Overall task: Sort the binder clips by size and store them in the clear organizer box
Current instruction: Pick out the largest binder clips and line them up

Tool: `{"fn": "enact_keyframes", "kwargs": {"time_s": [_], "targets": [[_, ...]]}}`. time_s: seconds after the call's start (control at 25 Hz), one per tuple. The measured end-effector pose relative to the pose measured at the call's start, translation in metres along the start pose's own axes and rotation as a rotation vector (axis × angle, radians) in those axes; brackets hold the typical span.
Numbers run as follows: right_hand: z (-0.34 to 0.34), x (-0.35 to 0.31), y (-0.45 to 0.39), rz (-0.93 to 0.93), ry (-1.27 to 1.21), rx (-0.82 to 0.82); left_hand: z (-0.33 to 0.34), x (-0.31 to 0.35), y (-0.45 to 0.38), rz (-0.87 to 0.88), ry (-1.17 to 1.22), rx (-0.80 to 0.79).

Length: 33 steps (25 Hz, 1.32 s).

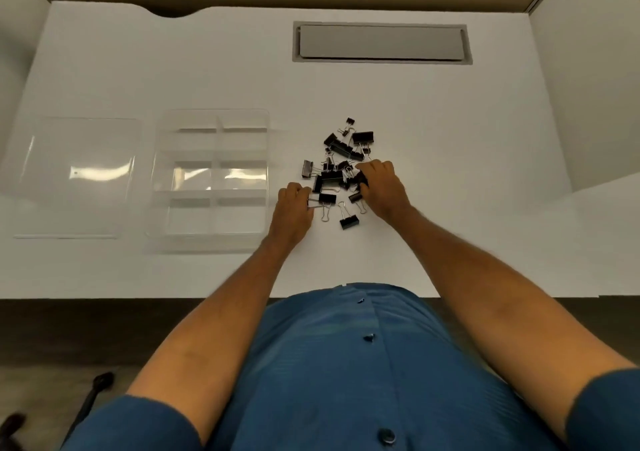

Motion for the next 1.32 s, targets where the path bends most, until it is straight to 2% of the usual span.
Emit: {"fn": "enact_keyframes", "kwargs": {"time_s": [0.16, 0.36, 0.56, 0.72, 0.88, 1.04, 1.32], "targets": [[-0.006, 0.004, -0.005, 0.027, -0.061, 0.061, -0.001, -0.001, 0.001, -0.085, 0.069, 0.007], [-0.012, -0.010, -0.011, -0.033, -0.147, 0.113, -0.002, -0.005, -0.003, -0.190, 0.105, 0.030], [-0.004, -0.037, -0.021, -0.111, -0.095, 0.031, -0.001, -0.011, 0.000, -0.342, 0.287, 0.013], [0.002, -0.053, -0.026, -0.035, -0.051, -0.100, 0.000, -0.017, 0.003, -0.466, 0.457, 0.007], [0.008, -0.063, -0.034, -0.027, 0.107, -0.184, 0.001, -0.015, 0.016, -0.620, 0.672, 0.110], [0.011, -0.067, -0.044, 0.011, 0.084, -0.282, 0.003, -0.004, 0.028, -0.754, 0.924, 0.113], [-0.007, -0.066, -0.040, -0.049, 0.065, -0.324, -0.009, 0.008, 0.029, -0.705, 1.157, 0.036]]}}
Point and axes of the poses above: each hand's wrist, its own y-axis away from the middle knuckle, its own z-axis out of the palm, x = y × z, the point moved 5 cm from there along -y, towards the middle knuckle, and after that the axes turned 2 degrees about x, right-handed, at the moved point
